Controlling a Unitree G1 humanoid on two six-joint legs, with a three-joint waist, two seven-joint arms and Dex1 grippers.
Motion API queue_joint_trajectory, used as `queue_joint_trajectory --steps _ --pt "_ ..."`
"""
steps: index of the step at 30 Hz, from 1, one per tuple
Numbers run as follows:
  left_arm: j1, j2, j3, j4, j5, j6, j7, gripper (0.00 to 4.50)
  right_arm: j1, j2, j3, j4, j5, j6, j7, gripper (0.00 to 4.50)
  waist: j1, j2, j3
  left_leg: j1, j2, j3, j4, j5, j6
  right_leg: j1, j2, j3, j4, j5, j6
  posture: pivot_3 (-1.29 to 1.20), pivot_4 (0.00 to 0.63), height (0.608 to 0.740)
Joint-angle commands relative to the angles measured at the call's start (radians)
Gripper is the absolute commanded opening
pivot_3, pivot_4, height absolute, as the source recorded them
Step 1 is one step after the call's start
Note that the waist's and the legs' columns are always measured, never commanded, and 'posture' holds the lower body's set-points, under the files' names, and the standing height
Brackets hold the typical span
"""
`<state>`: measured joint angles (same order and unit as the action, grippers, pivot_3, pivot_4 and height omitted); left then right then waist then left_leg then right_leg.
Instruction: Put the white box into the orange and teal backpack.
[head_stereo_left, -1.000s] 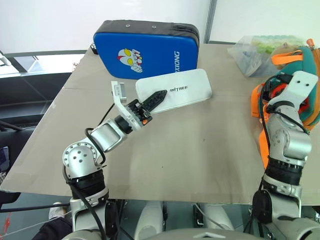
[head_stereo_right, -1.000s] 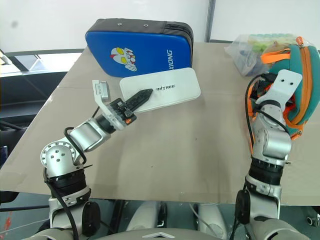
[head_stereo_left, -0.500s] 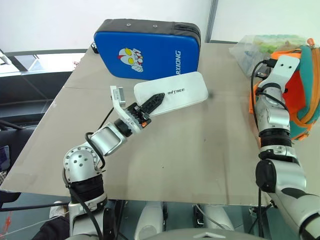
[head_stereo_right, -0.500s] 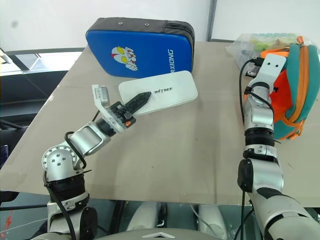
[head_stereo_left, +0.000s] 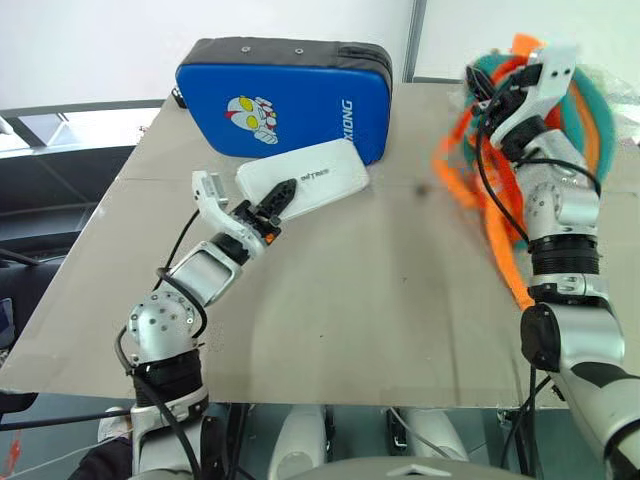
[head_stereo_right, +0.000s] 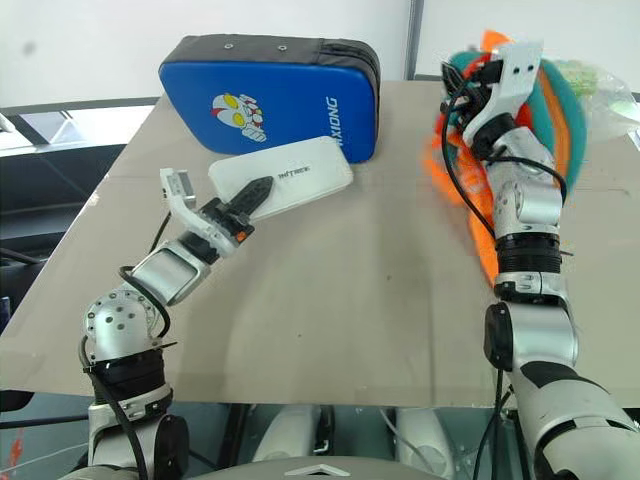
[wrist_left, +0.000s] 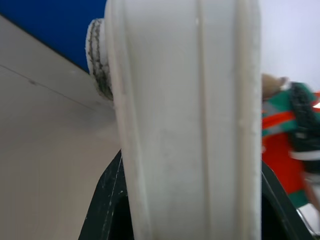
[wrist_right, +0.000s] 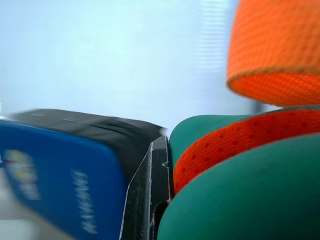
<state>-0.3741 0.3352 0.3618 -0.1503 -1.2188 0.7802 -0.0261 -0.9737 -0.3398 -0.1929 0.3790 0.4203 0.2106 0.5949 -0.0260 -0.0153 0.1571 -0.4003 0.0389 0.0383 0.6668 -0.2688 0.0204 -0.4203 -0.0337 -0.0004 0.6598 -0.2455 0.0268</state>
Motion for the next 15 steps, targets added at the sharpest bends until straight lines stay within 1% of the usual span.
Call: queue_joint_trajectory --steps 1,5,6,7,10,13,14,15 --pt "-0.035 0.036 0.057 -0.002 0.029 -0.056 -0.032 1.16 -0.039 -0.037 -0.006 -0.224 0.169 0.134 0.131 0.05 0.004 0.0 0.001 -0.001 0.0 0.0 0.0 0.0 0.0 -0.001 0.0 -0.001 0.0 0.0 0.0 0.0 0.15 0.74" --pt "-0.027 0.091 0.099 -0.014 0.03 -0.058 -0.081 1.16 0.008 -0.081 0.0 -0.396 0.336 0.35 0.199 0.05 0.016 0.0 0.001 -0.009 0.0 -0.001 0.001 0.0 0.0 -0.007 -0.002 -0.003 0.0 0.0 0.0 0.0 0.15 0.74" --pt "-0.021 0.107 0.113 -0.023 0.03 -0.06 -0.092 1.16 0.028 -0.092 0.01 -0.428 0.36 0.396 0.206 0.05 0.018 0.0 0.001 -0.015 0.0 -0.002 0.002 0.0 -0.001 -0.012 -0.002 -0.004 0.001 0.0 0.0 0.0 0.15 0.74" --pt "-0.013 0.13 0.132 -0.034 0.029 -0.062 -0.108 1.16 0.058 -0.107 0.029 -0.465 0.377 0.435 0.221 0.05 0.019 0.0 0.001 -0.016 0.0 -0.003 0.002 0.0 -0.001 -0.013 -0.003 -0.004 0.001 0.0 0.0 0.0 0.15 0.74" --pt "0.023 0.22 0.19 -0.057 0.004 -0.041 -0.189 1.16 0.173 -0.143 0.089 -0.564 0.409 0.512 0.274 0.05 0.018 -0.002 0.0 -0.016 -0.001 -0.002 0.002 0.0 0.0 -0.013 -0.004 -0.005 0.001 0.0 0.0 0.0 0.15 0.74" --pt "0.057 0.311 0.243 -0.042 -0.058 0.005 -0.317 1.16 0.221 -0.157 0.039 -0.635 0.566 0.602 0.303 0.05 0.015 -0.002 0.001 -0.016 -0.001 -0.002 0.002 0.0 0.0 -0.013 -0.005 -0.005 -0.001 0.0 0.0 0.0 0.15 0.74" --pt "0.064 0.337 0.248 -0.043 -0.061 0.012 -0.354 1.16 0.228 -0.168 0.011 -0.648 0.636 0.64 0.308 0.05 0.015 -0.002 0.002 -0.016 -0.001 -0.002 0.002 0.0 0.0 -0.013 -0.005 -0.006 -0.001 0.0 0.0 0.0 0.15 0.74" --pt "0.074 0.362 0.25 -0.053 -0.072 0.027 -0.403 1.16 0.243 -0.194 0.001 -0.663 0.672 0.668 0.329 0.05 0.016 -0.002 0.002 -0.016 -0.001 -0.002 0.003 0.0 0.0 -0.013 -0.005 -0.007 -0.001 0.0 0.0 0.0 0.15 0.74"
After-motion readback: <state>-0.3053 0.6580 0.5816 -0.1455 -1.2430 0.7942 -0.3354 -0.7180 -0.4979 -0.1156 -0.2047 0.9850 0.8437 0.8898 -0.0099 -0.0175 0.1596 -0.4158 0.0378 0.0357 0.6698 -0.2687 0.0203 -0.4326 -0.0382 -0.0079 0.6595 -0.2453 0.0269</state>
